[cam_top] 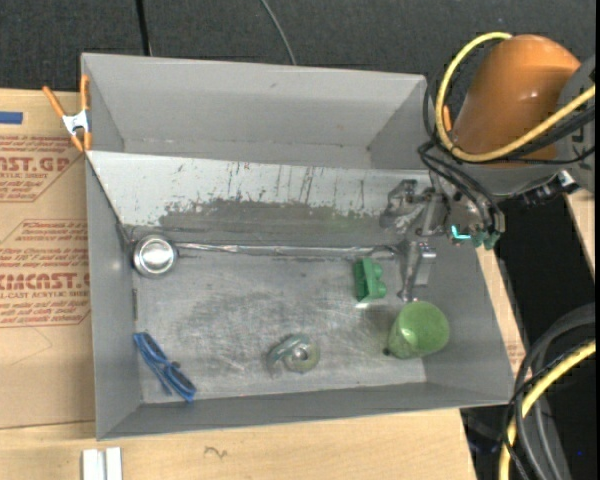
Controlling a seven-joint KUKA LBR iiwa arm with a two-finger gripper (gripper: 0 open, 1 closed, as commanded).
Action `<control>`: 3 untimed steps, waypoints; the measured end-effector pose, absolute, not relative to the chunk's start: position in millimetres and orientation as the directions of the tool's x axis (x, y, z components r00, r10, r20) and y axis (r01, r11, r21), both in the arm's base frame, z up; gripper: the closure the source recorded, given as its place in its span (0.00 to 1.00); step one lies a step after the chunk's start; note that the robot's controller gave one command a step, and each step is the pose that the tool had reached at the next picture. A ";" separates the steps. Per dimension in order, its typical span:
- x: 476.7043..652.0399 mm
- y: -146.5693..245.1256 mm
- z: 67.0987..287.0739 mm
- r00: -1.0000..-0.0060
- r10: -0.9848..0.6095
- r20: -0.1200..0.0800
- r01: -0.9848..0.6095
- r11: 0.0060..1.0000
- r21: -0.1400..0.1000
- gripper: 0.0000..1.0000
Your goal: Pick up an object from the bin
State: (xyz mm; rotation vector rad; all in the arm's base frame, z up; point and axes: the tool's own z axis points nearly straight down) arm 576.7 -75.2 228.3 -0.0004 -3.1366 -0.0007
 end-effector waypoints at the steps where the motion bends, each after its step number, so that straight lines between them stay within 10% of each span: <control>1: 542.3 -116.7 121.8 -1.000 0.015 0.007 0.015 1.000 0.000 0.00; 2: 512.0 -125.8 68.5 -0.999 -0.033 -0.004 -0.033 0.999 -0.001 0.00; 3: 510.4 -152.0 110.7 -0.995 -0.104 -0.004 -0.104 0.995 -0.002 0.00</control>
Offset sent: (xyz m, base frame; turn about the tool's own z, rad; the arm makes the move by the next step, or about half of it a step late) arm -0.0319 -0.0406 -0.1014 0.0115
